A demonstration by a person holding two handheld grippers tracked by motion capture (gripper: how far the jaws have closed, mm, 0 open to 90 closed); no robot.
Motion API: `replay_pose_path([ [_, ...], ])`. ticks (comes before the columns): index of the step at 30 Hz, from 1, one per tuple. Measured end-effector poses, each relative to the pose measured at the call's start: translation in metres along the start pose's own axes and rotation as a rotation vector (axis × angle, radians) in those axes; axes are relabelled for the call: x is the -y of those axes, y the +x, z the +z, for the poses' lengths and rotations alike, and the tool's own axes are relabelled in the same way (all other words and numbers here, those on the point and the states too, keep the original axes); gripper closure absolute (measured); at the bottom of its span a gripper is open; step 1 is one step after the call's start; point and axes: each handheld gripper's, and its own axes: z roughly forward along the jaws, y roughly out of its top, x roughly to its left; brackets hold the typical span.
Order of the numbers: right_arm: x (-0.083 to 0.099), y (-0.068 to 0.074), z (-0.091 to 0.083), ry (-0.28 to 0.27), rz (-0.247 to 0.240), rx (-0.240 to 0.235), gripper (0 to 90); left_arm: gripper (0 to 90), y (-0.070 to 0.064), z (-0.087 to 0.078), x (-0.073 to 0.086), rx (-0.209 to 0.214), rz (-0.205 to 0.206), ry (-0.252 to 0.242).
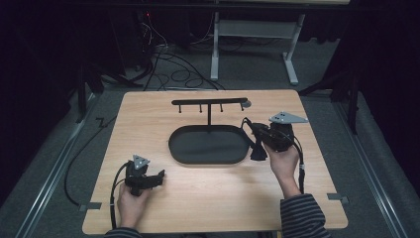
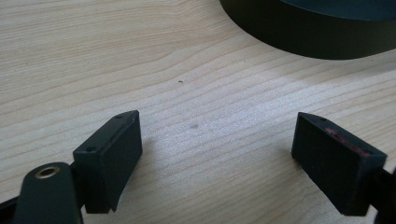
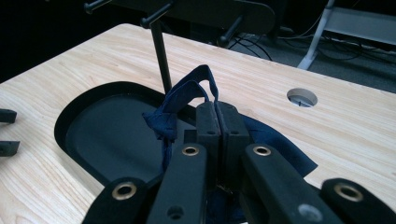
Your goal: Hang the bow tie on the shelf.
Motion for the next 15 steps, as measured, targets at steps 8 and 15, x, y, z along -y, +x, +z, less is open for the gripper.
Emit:
replay_pose_path([
  [8,-0.012,-0.003,0.001,-0.004,-0.002,-0.014,90.0,16.6,0.0,0.0,0.0,0.001,0.001,0.0],
  [15,-0.02,-0.005,0.001,-0.012,-0.001,-0.011,90.0,16.6,0.0,0.0,0.0,0.0,0.0,0.0],
])
